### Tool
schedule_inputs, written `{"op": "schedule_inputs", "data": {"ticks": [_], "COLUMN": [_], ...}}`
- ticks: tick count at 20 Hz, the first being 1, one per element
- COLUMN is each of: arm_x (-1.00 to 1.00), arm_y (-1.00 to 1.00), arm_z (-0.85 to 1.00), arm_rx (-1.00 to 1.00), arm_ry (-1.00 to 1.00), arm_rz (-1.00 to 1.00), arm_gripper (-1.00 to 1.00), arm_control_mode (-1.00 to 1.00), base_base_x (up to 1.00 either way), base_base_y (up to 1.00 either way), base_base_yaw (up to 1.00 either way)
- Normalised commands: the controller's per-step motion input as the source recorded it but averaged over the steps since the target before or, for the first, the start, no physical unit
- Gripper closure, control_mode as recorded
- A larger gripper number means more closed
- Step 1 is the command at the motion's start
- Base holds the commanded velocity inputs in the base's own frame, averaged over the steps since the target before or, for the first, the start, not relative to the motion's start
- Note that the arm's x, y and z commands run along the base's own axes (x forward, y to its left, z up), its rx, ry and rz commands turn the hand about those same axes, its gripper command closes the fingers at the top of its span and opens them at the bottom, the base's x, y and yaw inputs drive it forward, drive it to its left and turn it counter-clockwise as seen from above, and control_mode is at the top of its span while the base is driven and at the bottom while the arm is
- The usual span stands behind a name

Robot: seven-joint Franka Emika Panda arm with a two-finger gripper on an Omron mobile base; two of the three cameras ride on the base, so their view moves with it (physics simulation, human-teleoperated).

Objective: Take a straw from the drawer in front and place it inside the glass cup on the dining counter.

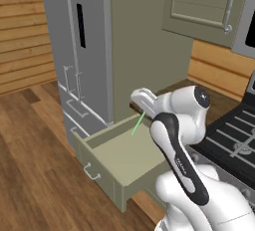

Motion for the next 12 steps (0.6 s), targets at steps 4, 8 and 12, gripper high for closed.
{"op": "schedule_inputs", "data": {"ticks": [4, 8, 12], "arm_x": [0.00, 0.00, 0.00], "arm_y": [0.00, 0.00, 0.00], "arm_z": [0.00, 0.00, 0.00], "arm_rx": [0.00, 0.00, 0.00], "arm_ry": [0.00, 0.00, 0.00], "arm_rz": [0.00, 0.00, 0.00], "arm_gripper": [1.00, 1.00, 1.00], "arm_control_mode": [1.00, 1.00, 1.00], "base_base_x": [-0.62, -0.62, -0.37], "base_base_y": [0.45, 0.70, 0.86], "base_base_yaw": [0.07, 0.07, 0.06]}}
